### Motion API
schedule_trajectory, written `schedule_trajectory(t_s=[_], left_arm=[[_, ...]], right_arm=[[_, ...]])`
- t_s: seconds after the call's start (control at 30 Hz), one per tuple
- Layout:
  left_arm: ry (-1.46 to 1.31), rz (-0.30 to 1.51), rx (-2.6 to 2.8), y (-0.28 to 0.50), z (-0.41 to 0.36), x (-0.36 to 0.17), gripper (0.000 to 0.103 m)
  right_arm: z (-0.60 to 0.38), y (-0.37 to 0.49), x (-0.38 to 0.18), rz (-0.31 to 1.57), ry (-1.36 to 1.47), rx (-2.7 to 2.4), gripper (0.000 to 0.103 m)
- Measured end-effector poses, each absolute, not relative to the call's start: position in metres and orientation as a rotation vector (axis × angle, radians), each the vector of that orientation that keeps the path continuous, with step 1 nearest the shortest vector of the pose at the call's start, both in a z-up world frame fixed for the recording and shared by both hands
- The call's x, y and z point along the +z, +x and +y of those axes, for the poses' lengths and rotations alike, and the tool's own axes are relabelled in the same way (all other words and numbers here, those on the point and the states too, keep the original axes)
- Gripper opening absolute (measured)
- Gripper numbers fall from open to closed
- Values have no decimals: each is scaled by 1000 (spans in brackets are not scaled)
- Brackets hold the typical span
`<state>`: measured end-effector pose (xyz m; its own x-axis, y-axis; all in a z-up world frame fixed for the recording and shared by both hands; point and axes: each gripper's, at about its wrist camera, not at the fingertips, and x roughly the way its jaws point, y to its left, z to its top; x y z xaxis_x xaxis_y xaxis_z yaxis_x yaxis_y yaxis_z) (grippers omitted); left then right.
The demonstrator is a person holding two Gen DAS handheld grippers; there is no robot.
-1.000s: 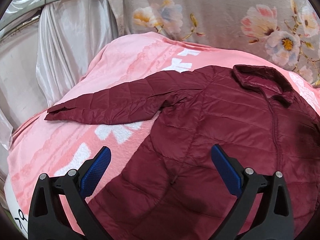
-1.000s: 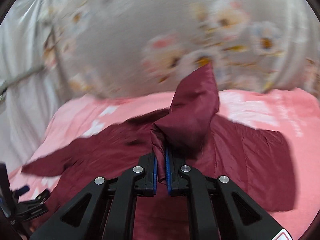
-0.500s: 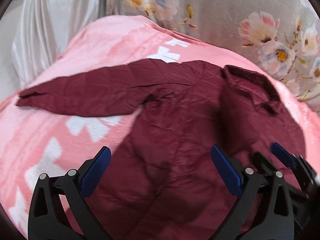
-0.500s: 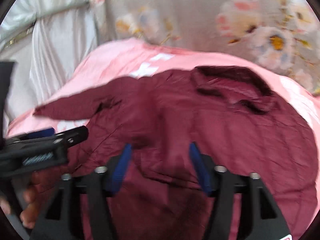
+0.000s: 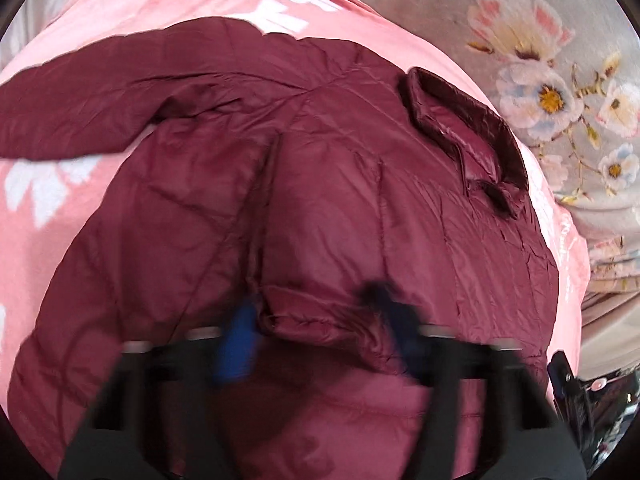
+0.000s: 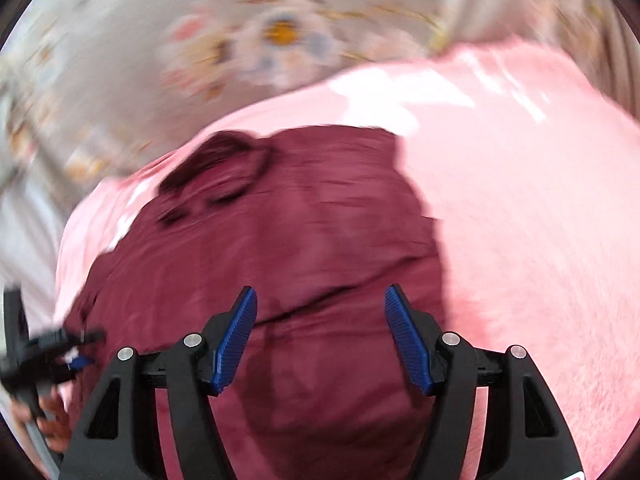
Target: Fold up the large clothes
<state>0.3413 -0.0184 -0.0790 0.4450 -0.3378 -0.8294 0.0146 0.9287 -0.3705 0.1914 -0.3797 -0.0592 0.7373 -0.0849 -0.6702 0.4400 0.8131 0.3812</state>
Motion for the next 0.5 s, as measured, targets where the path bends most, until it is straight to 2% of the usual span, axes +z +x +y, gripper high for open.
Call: schedule_trajectory(t_s=[0.07,0.1,0.23,0.37,0.5], left_arm=[[-310,1062,-233,345,-23,-71,13],[-300,1046,-237,347,-24,-66,9],[-245,906,-237,354,-25,-26,7],[-190,812,-226,356,-24,-7,6],[-122,852,-170,363,-24,-40,7]], right_arm=[[-396,198,-68,701,630,-321,49],[-401,203,-71,708,647,-333,44],[-409,228,-77,757,627,-390,4],[-391,226,-57,662,555,-378,1],[-378,225,-57,652,448,-408,0]])
